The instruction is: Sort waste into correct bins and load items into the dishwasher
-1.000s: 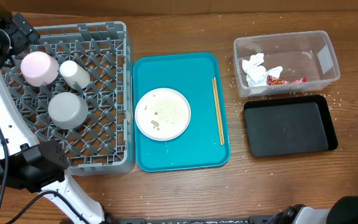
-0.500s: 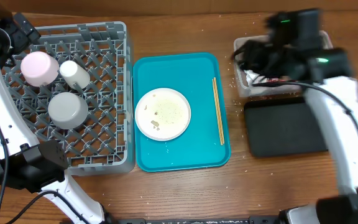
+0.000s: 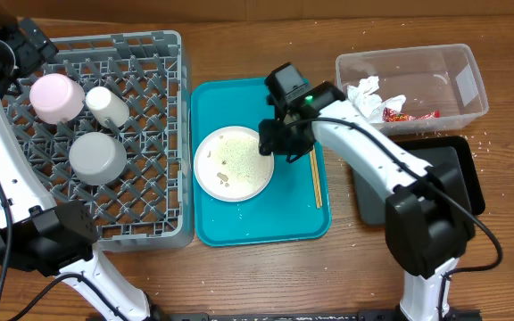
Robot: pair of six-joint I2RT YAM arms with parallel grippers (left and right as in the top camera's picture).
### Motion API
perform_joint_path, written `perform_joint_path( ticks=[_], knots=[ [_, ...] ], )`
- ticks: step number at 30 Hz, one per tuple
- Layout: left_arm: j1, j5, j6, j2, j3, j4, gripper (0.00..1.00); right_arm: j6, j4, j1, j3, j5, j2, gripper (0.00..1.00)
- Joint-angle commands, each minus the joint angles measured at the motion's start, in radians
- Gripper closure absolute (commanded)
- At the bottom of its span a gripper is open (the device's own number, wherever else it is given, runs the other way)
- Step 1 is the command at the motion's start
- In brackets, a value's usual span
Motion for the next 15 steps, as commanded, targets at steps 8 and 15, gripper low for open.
perform_joint_path(
  ticks=[8, 15],
  knots=[
    [-0.013, 0.011, -0.010, 0.000, -0.002, 0.000, 0.00, 0.005, -0.011, 0.055, 0.003, 0.150, 0.100, 0.42],
    [-0.013, 0.011, -0.010, 0.000, -0.002, 0.000, 0.00, 0.009, -0.029, 0.053, 0.002, 0.217, 0.139, 0.54]
  ],
)
